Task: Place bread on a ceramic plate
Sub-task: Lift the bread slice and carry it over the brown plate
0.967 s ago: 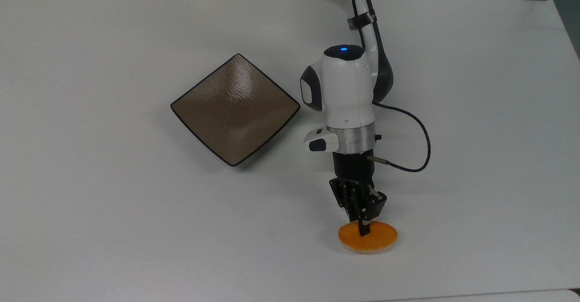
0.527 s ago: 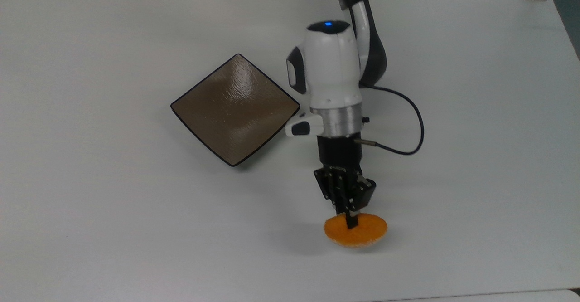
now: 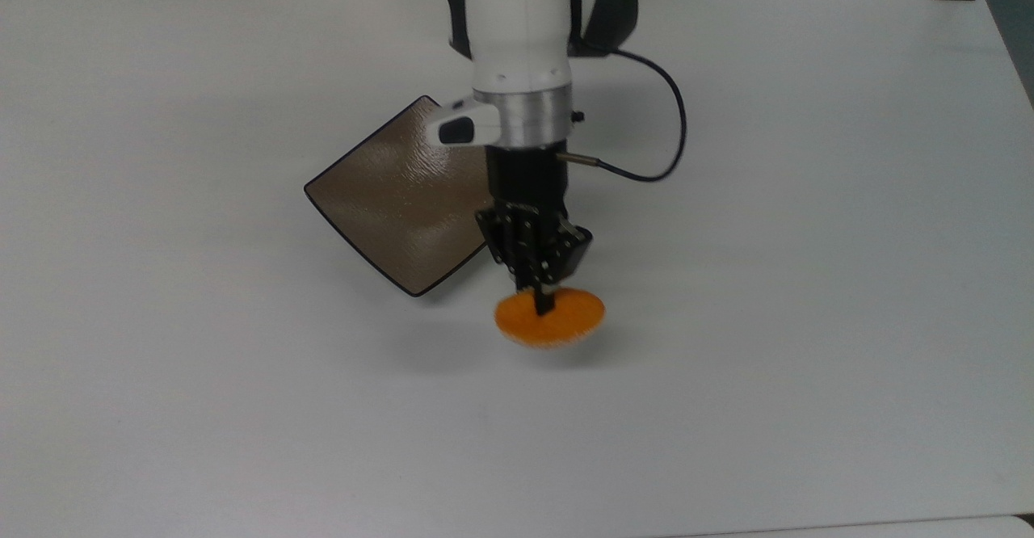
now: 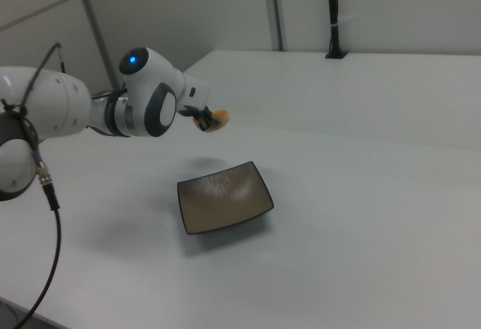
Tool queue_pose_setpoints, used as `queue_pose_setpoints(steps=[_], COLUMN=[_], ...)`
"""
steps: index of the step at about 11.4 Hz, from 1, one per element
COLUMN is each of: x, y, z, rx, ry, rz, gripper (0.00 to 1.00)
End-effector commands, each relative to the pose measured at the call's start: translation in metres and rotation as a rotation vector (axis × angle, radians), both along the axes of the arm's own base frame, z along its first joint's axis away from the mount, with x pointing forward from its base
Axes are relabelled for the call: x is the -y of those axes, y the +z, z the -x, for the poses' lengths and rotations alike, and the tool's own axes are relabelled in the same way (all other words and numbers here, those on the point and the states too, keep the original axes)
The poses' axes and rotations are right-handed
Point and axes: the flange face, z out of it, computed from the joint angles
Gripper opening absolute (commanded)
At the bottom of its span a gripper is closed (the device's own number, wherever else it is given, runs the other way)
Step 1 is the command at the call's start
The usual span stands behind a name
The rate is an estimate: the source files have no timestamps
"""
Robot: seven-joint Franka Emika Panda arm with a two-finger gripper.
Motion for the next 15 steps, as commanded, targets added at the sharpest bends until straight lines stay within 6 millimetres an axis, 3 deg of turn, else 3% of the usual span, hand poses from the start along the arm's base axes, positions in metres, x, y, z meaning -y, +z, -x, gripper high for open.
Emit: queue_pose_setpoints(steps=[1,4,8,10,11,12,13,15], x=[0.028,0.069,0.094,0.095,0.099,0.103,0.104,0.109], y=[0.018,0.031,0.016,0.004,-0.003,-0.006,-0.006,-0.006], z=[0.043,0.071,0.081,0.078,0.075,0.075,0.074,0.074], rx=[-0.225,-0.477,-0.593,-0.603,-0.614,-0.620,-0.620,-0.621], ry=[0.107,0.361,0.439,0.440,0.428,0.416,0.413,0.404], rz=[0.078,0.055,0.072,0.075,0.076,0.073,0.074,0.074], gripper=[0.23,0.23,0.23,0.25,0.55,0.93,1.00,1.00])
